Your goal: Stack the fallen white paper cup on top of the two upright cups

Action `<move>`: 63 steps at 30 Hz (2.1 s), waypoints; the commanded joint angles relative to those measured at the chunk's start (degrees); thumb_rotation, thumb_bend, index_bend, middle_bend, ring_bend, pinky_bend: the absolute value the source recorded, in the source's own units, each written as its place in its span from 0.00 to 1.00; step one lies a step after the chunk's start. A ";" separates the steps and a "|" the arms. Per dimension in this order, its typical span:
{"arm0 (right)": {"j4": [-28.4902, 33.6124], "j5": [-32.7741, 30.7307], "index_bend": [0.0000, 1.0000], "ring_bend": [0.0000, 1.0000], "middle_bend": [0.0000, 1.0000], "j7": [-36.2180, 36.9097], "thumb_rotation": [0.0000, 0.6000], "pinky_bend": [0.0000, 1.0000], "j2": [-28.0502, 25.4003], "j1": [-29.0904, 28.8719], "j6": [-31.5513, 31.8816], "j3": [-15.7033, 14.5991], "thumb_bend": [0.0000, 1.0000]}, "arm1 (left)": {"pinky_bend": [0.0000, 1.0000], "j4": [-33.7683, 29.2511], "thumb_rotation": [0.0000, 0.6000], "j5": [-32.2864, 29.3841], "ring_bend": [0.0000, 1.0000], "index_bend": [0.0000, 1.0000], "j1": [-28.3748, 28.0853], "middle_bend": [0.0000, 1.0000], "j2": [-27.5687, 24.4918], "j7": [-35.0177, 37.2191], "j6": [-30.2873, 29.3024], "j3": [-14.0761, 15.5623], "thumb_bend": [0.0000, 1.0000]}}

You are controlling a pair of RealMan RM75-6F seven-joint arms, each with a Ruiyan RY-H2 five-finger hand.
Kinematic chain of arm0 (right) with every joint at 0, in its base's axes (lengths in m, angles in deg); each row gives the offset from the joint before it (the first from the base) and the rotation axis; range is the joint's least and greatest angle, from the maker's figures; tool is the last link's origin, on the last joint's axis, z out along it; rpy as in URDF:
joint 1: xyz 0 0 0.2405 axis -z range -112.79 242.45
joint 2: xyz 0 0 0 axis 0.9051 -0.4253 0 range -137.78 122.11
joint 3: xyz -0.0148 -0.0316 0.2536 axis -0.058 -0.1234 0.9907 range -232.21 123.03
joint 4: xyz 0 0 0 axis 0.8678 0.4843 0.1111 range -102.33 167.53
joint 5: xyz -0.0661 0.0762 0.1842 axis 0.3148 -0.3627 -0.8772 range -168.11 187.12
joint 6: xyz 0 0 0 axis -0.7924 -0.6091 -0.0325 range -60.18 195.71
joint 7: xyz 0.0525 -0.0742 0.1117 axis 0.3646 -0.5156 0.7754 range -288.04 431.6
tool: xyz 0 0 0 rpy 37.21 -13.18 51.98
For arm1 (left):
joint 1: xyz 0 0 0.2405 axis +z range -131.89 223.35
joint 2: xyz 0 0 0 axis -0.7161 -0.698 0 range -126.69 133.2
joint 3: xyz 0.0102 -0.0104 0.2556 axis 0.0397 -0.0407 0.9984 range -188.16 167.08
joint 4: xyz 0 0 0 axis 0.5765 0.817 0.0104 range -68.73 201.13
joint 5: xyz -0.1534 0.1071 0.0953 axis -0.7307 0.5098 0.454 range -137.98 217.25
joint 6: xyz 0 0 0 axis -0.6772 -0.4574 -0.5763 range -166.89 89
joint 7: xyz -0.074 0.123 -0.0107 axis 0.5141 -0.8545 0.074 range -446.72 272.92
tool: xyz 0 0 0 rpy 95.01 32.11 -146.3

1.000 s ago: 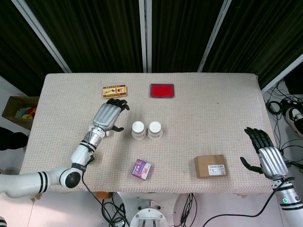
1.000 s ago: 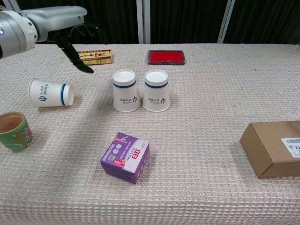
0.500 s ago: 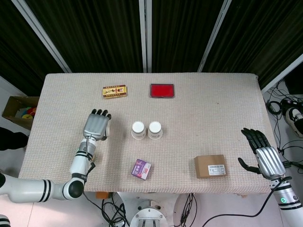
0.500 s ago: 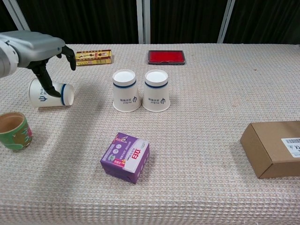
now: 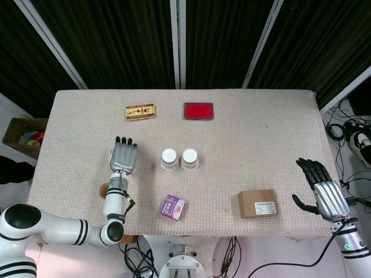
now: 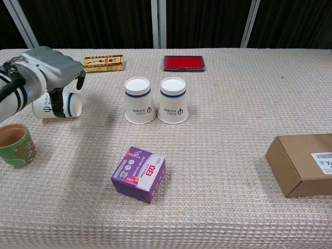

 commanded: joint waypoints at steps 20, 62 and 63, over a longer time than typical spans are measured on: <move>-0.15 -0.78 0.04 0.00 0.07 0.24 1.00 0.00 -0.03 0.50 -0.21 -0.07 0.26 | 0.22 7.12 1.00 -7.60 0.18 0.41 -1.52 0.18 3.12 -3.67 2.00 -4.01 0.16; 6.79 -2.59 0.04 0.00 0.07 -6.49 1.00 0.00 -5.11 1.11 0.58 1.78 0.26 | 0.20 13.79 1.00 48.92 0.17 0.54 12.77 0.23 3.29 99.62 23.42 -10.56 0.25; 6.86 -2.57 0.04 0.00 0.07 -6.60 1.00 0.00 -5.10 1.10 0.53 1.78 0.26 | 0.20 14.73 1.00 48.74 0.17 0.54 12.24 0.23 4.05 99.36 23.74 -10.76 0.25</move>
